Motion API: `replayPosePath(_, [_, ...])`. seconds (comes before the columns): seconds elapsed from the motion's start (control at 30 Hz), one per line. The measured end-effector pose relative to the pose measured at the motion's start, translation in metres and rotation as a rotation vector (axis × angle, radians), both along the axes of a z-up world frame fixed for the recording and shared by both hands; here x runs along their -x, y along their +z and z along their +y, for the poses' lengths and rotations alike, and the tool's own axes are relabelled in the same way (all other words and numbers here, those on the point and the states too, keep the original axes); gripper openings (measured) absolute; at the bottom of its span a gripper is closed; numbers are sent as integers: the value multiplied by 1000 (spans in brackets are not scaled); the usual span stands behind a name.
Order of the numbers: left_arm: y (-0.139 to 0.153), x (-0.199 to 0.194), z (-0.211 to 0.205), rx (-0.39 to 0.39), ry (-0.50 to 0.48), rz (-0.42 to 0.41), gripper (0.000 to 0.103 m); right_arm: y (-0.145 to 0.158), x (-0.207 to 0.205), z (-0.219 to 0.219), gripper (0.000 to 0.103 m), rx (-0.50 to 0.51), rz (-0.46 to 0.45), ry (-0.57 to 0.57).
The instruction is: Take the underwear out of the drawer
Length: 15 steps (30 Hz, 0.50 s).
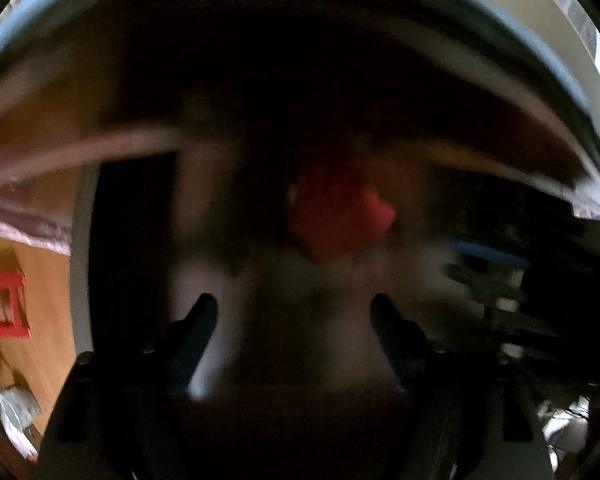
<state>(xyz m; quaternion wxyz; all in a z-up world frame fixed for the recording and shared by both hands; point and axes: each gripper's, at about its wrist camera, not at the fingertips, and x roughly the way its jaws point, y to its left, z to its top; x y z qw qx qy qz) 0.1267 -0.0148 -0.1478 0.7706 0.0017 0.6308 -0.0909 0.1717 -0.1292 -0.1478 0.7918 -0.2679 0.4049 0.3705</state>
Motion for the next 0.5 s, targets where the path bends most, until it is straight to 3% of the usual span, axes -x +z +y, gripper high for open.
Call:
replayPosePath(0.07, [-1,-6,0,18,46,-17,82,21,-3,-22,17,-41,19,-89])
replayPosePath(0.13, [-2,-16,7,68,109,-28,82,29,2,-38,17,-22,1,-150])
replayPosePath(0.33, [-16,-34,27,101,338,-82,82,18,16,-51,18,51,-32,-237])
replayPosePath(0.5, [-12,-42,31,23,457,-109,102,23,21,-60,18,70,-57,-217])
